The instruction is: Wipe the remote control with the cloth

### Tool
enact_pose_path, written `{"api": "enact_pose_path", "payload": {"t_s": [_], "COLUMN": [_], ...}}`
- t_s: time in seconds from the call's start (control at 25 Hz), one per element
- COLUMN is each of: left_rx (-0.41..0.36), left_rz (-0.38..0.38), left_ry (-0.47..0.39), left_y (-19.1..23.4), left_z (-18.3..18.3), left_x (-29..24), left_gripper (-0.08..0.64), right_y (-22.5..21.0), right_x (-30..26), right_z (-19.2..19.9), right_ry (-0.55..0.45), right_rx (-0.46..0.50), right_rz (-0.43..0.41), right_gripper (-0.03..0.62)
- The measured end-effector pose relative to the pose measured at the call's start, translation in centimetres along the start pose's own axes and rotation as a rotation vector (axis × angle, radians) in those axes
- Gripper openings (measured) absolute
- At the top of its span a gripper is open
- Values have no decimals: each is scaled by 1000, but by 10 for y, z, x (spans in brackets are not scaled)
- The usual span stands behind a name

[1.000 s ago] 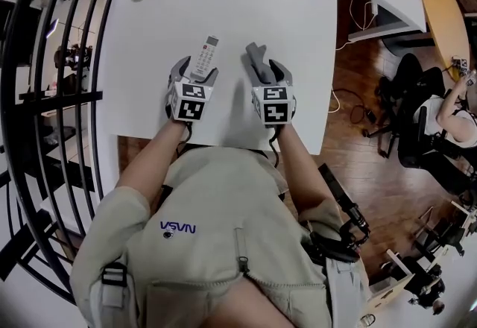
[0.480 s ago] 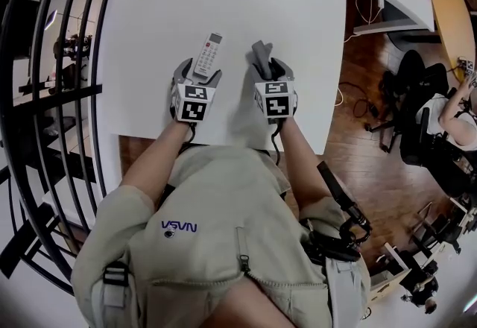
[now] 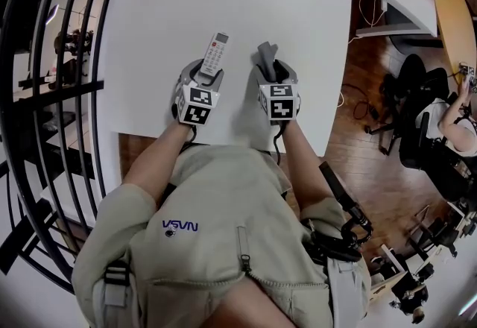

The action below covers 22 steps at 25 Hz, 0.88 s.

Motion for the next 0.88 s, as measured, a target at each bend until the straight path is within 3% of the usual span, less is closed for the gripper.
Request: {"api": "enact_pose_path", "payload": {"t_s": [0.32,0.36,0.44,0.68,0.88], "left_rx": [48,57,69,30,-23], "left_rz": [9,10,11,3,-4], "left_ry": [-9,-16,-36,-78,-129], "left_y": [4,3,2,-1,-4], "left_z": [-5,-5,-9,-34,-58], "left_x": [13,18,26,38,62], "left_gripper": [245,244,244,244,242], "right_y": [1,4,7,-7,0], "right_x": [1,3,7,15,51], "right_z": [2,1,0,-3,-39], "right_ry": [9,9,7,-5,-138], "right_rx": [12,19,29,1,-43], "right_rz": [12,18,39,57,55], "right_gripper": [208,180,44,29,25]}}
Point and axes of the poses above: the fingertips, and each gripper's own axes: x backward along the fingers, y to its left, z out of its underside, the point moved 1 cm from there along x, backward along the fingers, and after that the axes turned 4 degrees about -x, right-handed, at the moved point
